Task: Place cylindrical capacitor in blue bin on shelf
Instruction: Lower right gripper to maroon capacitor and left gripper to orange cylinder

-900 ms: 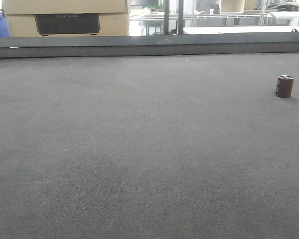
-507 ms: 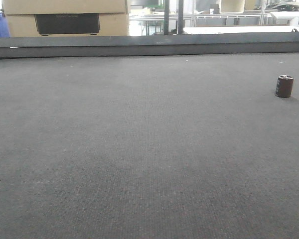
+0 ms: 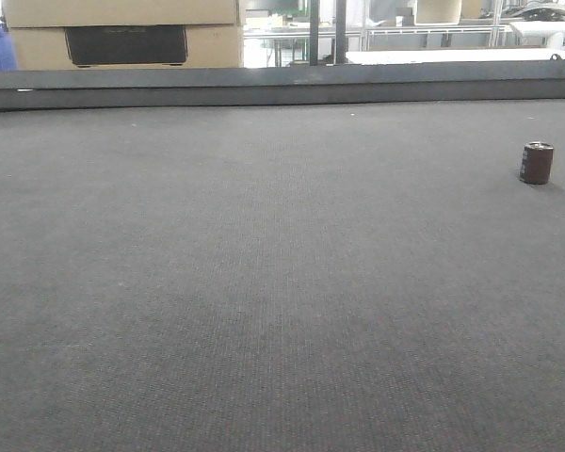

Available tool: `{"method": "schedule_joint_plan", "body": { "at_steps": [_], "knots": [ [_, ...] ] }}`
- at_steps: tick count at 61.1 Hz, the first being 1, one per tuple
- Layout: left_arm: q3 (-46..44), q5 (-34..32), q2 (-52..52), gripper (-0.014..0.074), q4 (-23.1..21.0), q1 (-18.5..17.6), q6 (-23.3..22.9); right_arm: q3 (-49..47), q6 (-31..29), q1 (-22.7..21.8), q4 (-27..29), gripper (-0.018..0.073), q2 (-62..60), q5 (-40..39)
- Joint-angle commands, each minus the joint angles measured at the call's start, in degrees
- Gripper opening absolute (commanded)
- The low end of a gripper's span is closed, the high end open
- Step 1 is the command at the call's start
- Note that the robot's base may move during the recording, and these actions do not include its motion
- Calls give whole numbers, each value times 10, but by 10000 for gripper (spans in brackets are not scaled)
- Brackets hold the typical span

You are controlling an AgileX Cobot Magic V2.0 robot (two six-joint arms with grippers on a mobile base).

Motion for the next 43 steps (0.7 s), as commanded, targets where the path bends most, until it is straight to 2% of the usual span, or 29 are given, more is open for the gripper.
{"method": "schedule_joint_plan", "body": {
  "at_steps": [1, 6, 12, 16, 23, 28, 35, 38, 43],
  "knots": [
    [-1, -43, -2, -111, -6, -1, -1, 1, 0, 0, -3, -154, -1, -34],
    [-12, -45, -2, -111, -6, -1, -1, 1, 0, 0, 14, -154, -1, -80],
    [-68, -40, -2, -111, -5, -1, -1, -17, 0, 0, 48, -154, -1, -65],
    [-125, 7, 3, -111, 4, -1, -1, -55, 0, 0, 48, -154, -1, -38],
    [-255, 144, 57, -110, 26, -1, -1, -145, 0, 0, 48, -127, -1, 8],
    [-321, 197, 104, -82, 40, -1, -1, -201, 0, 0, 48, 6, 37, 33],
    [-394, 231, 184, 68, 45, -1, -1, -259, 0, 0, 48, 325, 122, 34],
    [-413, 238, 222, 155, 46, -1, -1, -274, 0, 0, 48, 405, 158, 30],
    [-433, 239, 269, 315, 46, -1, -1, -291, 0, 0, 48, 465, 215, 30]
  ]
}}
